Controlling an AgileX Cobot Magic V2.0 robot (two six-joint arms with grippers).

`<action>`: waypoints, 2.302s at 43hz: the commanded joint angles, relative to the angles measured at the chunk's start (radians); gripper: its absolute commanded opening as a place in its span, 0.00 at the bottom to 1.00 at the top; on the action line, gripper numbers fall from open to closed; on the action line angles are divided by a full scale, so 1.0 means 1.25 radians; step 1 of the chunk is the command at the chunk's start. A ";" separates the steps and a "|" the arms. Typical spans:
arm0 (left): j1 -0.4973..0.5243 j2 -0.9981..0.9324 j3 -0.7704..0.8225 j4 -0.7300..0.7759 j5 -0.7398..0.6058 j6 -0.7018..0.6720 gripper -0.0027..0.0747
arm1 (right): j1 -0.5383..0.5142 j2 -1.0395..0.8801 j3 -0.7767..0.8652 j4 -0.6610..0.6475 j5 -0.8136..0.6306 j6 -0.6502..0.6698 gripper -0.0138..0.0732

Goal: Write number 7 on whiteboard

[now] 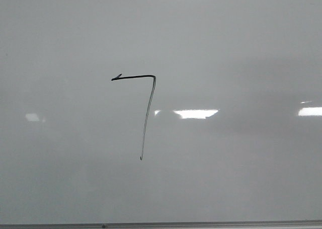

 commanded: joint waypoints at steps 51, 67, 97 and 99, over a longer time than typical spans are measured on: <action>-0.007 -0.004 -0.020 -0.002 -0.073 -0.006 0.01 | -0.005 0.004 -0.020 0.021 -0.045 0.001 0.08; -0.007 -0.004 -0.020 -0.002 -0.070 -0.006 0.01 | -0.005 0.004 -0.020 0.021 -0.045 0.001 0.08; -0.042 -0.060 0.032 0.159 -0.084 -0.060 0.01 | -0.005 0.004 -0.020 0.021 -0.045 0.001 0.08; -0.051 -0.092 0.046 0.154 -0.084 -0.060 0.01 | -0.005 0.004 -0.020 0.021 -0.045 0.001 0.08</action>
